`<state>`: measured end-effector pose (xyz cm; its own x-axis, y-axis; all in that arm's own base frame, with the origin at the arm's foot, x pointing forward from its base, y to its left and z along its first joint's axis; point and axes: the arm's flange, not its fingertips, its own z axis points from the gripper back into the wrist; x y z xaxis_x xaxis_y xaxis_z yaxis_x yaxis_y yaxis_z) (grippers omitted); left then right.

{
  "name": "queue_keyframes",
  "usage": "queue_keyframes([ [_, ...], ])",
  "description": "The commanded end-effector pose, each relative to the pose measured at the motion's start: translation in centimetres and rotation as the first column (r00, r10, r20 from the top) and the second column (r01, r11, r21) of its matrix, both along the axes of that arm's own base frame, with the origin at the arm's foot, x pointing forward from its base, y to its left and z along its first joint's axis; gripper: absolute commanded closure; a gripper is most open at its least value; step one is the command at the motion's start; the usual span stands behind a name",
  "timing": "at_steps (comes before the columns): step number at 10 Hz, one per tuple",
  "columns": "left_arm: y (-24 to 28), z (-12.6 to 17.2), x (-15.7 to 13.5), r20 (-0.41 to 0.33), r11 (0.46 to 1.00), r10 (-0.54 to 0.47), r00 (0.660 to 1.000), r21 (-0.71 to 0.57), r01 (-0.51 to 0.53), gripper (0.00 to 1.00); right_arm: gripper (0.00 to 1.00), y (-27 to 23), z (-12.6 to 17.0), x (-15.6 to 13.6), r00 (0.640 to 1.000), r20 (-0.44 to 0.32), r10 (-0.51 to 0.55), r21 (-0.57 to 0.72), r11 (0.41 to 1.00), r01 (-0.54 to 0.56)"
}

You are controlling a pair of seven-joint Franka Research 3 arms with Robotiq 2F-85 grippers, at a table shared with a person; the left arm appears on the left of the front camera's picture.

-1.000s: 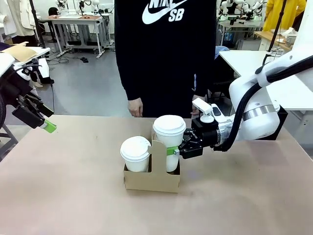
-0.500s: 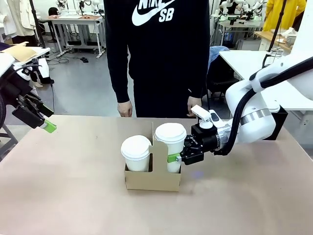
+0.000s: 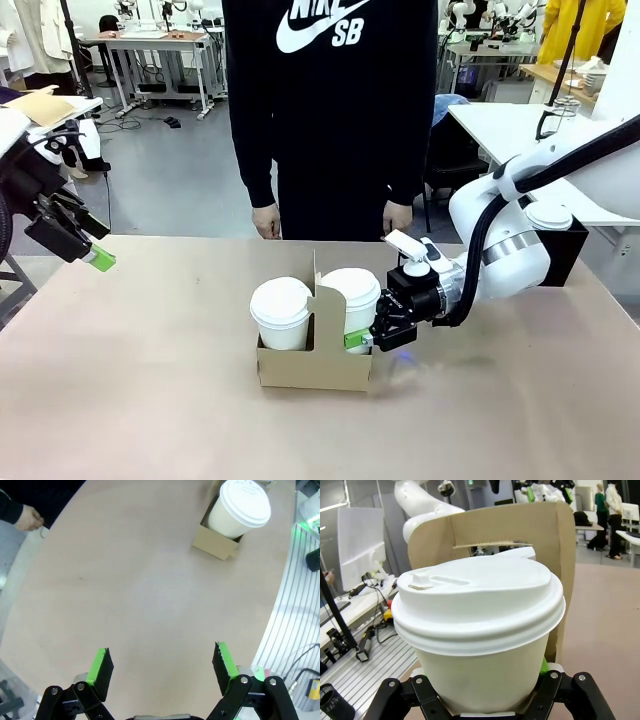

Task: Pour a drink into a cup and package it in a carrier.
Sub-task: Insert the held 600 ml Paper Cup into the Cup Carrier.

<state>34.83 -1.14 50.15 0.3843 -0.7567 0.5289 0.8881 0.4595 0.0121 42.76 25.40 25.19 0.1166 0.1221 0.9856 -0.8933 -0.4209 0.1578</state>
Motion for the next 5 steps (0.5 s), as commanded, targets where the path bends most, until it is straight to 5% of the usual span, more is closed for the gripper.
queue_keyframes([
  [1, 0.1, 0.1, -0.1, 0.0, 1.0, -0.012, 1.0, -0.015, 0.012, 0.0, 0.23, -0.6, 0.1, 0.7, 0.998, 0.039, 0.04, 0.034, 0.999, -0.041],
  [2, 0.1, 0.1, -0.1, 0.0, 1.0, -0.012, 1.0, -0.015, 0.012, 0.0, 0.23, -0.8, 0.1, 1.0, 0.998, 0.051, 0.032, 0.041, 0.999, -0.034],
  [3, 0.1, 0.1, -0.1, 0.0, 1.0, -0.012, 1.0, -0.015, 0.012, 0.0, 0.0, -1.2, 0.0, 0.9, 0.997, 0.074, 0.026, 0.036, 0.999, -0.029],
  [5, 0.1, 0.1, -0.1, 0.0, 1.0, -0.012, 1.0, -0.015, 0.012, 0.0, 0.0, -2.0, 0.6, 0.7, 0.996, 0.093, 0.01, 0.02, 1.0, -0.012],
])
